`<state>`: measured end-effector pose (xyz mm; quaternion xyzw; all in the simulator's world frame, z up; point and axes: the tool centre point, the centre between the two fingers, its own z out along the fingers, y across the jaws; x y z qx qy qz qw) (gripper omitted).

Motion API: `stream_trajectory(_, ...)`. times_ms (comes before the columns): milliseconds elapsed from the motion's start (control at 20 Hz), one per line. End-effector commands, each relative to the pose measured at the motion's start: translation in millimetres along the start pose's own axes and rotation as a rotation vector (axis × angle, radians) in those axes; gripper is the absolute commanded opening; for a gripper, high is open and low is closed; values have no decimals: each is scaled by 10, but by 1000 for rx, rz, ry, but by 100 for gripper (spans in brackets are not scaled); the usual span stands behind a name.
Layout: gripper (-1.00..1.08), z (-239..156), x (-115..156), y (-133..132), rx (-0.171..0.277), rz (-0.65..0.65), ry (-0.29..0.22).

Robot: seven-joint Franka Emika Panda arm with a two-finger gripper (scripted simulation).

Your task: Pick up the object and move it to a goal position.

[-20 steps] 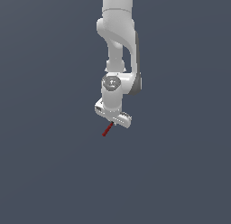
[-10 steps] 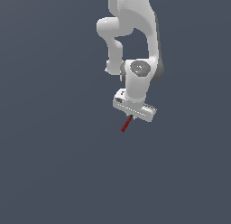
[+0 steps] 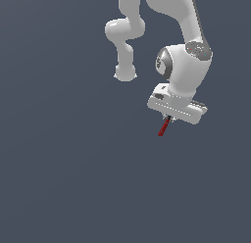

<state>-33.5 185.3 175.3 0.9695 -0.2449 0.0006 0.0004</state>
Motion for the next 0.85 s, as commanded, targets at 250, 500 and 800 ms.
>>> stream_trajectory(250, -100, -323, -167, -439, 0, 1, -1)
stream_trajectory(500, -100, -403, -204, -555, 0, 1, -1)
stream_trajectory(800, -100, -394, -192, -549, 0, 1, -1)
